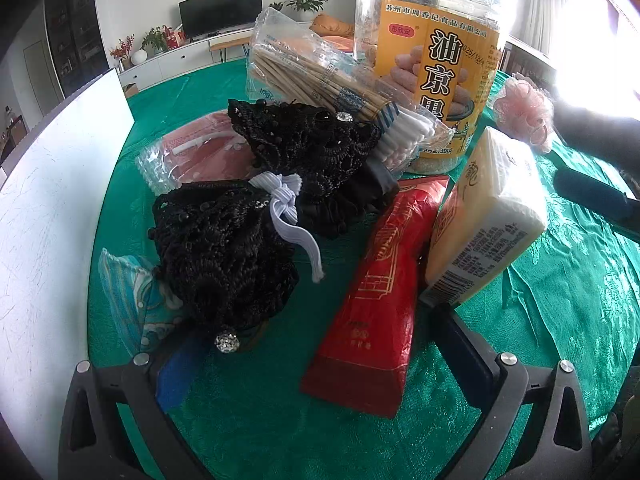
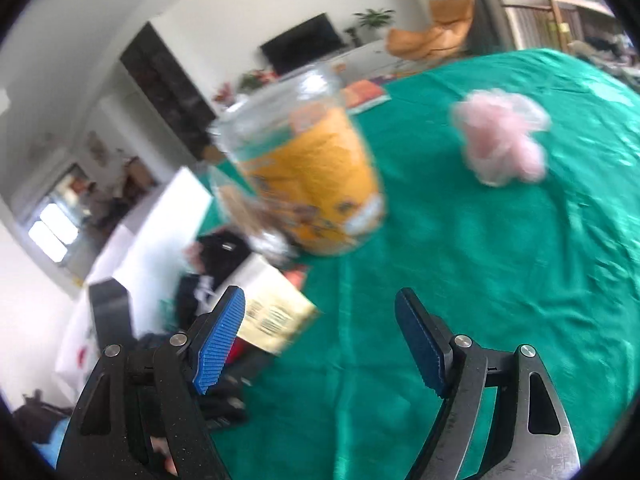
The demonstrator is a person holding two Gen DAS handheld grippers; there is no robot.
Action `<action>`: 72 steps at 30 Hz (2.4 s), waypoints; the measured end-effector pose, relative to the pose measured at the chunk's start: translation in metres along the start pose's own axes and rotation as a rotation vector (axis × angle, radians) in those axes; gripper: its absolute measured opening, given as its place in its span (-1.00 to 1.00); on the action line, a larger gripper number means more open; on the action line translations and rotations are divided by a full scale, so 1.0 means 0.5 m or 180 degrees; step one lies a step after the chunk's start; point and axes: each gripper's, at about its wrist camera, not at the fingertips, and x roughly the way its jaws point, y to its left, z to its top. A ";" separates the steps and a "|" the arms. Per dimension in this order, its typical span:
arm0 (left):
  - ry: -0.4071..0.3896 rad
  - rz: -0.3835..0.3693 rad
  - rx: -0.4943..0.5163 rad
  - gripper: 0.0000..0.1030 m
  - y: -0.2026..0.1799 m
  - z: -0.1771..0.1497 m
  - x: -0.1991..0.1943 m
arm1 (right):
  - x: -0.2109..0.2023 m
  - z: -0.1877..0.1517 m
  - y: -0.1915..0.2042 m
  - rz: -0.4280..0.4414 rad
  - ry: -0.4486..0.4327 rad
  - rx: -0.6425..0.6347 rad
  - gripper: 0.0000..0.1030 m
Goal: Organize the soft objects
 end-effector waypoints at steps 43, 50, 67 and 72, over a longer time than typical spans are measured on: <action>-0.0005 -0.0002 0.0000 1.00 0.001 -0.001 0.001 | -0.079 -0.009 -0.197 -0.1301 0.0007 0.0849 0.68; -0.0006 -0.0003 0.0000 1.00 0.001 -0.001 0.001 | -0.086 -0.007 -0.207 -0.1220 -0.0027 0.0926 0.68; -0.0006 -0.0003 0.0000 1.00 0.001 -0.001 0.001 | -0.086 -0.005 -0.208 -0.1205 -0.0036 0.0943 0.68; -0.0006 -0.0004 0.0000 1.00 0.001 -0.001 0.001 | -0.086 -0.006 -0.208 -0.1203 -0.0037 0.0944 0.68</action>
